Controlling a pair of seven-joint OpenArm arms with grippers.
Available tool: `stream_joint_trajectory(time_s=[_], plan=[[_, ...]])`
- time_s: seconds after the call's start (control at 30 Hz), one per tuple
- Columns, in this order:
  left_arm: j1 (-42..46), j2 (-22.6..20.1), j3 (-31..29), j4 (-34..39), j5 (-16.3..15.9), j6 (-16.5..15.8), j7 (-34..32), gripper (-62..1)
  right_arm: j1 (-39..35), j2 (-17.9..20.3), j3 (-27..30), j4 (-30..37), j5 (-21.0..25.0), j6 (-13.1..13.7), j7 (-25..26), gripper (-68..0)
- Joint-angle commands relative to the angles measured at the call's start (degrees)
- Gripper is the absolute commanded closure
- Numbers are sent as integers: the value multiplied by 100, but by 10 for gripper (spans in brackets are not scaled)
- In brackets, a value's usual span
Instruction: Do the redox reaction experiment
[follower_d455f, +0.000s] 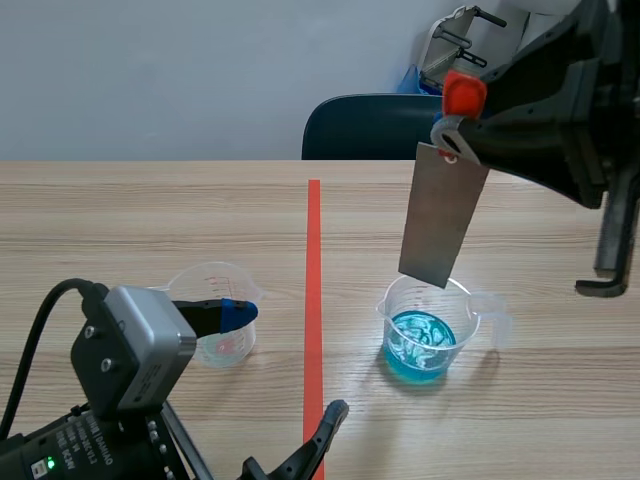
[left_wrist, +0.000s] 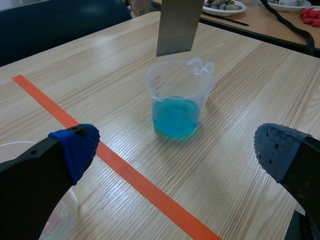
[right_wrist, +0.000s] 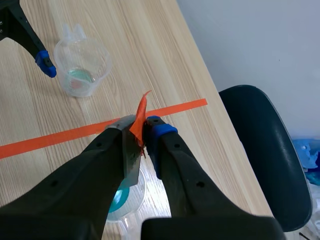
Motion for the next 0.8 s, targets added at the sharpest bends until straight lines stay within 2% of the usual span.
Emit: stream_joint_trajectory(time_s=[0.0, 0.27, 0.4, 0.77], plan=[[-17, 46, 11, 83, -13, -9, -111, -623, 66, 92, 120, 122, 175, 35, -61, -8], [-17, 44, 11, 83, -13, -9, -111, -623, 66, 90, 435, 319, 986, 35, -564, -8], [-15, 44, 11, 83, -13, -9, -111, -623, 66, 90, 514, 319, 1252, 35, -737, -8], [-15, 44, 11, 83, -13, -9, -111, -623, 66, 90, 522, 319, 1366, 35, -839, -8]])
